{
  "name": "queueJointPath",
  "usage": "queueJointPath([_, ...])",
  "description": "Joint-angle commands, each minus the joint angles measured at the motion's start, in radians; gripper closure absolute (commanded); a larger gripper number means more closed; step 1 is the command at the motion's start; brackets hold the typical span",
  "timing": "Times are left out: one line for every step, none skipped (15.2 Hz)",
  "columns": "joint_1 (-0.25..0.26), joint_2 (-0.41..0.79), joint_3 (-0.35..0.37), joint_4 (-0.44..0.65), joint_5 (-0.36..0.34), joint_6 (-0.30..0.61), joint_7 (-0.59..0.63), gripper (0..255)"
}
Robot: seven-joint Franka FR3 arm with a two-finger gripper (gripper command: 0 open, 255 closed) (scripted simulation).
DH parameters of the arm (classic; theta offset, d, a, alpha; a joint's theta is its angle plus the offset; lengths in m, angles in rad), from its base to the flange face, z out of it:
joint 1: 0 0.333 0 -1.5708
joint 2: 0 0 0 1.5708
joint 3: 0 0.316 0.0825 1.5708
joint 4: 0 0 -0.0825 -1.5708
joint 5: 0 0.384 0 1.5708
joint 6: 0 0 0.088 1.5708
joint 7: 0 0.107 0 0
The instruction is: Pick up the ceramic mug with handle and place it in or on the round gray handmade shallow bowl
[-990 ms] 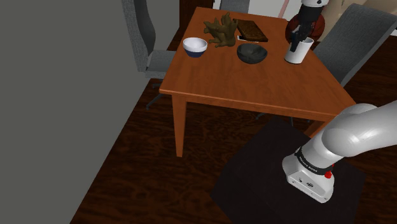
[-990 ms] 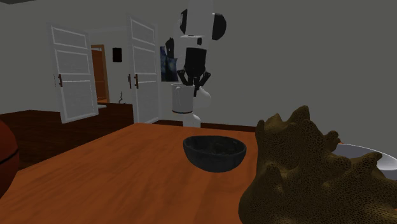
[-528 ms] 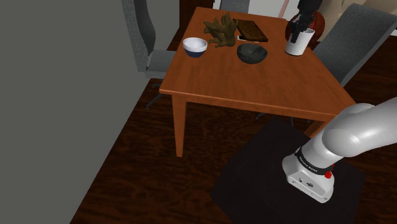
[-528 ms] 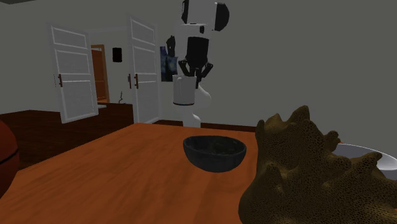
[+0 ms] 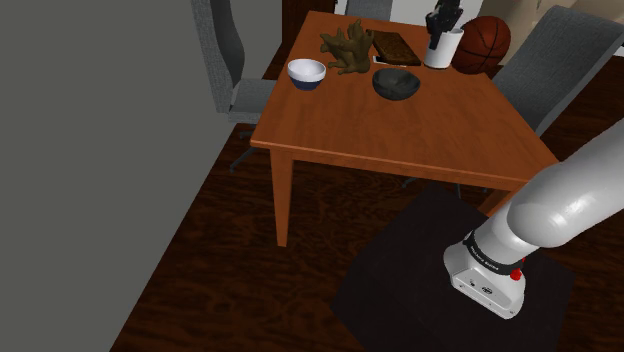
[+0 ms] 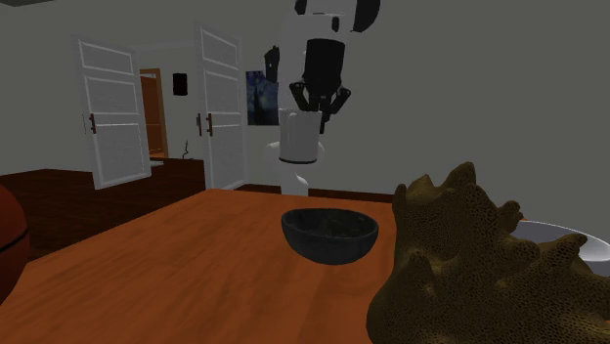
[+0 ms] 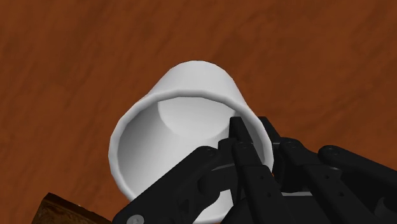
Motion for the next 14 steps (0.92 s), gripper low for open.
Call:
queueJointPath([0.002,0.080,-0.004,0.091,0.021,-0.014,-0.006,255])
queueJointPath([0.000,0.125,-0.006,0.147,0.034,-0.026,-0.011,255])
queueJointPath([-0.002,0.172,-0.008,0.206,0.047,-0.040,-0.016,255])
queueJointPath([-0.006,0.221,-0.010,0.270,0.061,-0.056,-0.021,255])
queueJointPath([-0.011,0.271,-0.012,0.337,0.075,-0.075,-0.026,255])
queueJointPath([-0.018,0.324,-0.013,0.411,0.090,-0.097,-0.032,255])
queueJointPath([-0.027,0.381,-0.013,0.492,0.106,-0.124,-0.037,255])
queueJointPath([-0.039,0.446,-0.014,0.589,0.124,-0.157,-0.041,255])
queueJointPath([-0.037,0.437,-0.012,0.562,0.121,-0.138,-0.039,255])
queueJointPath([-0.035,0.428,-0.011,0.535,0.118,-0.120,-0.037,255])
queueJointPath([-0.032,0.421,-0.010,0.510,0.116,-0.103,-0.035,255])
queueJointPath([-0.030,0.414,-0.010,0.486,0.114,-0.086,-0.033,255])
queueJointPath([-0.028,0.407,-0.010,0.463,0.113,-0.069,-0.031,255])
queueJointPath([-0.026,0.401,-0.009,0.441,0.111,-0.053,-0.029,255])
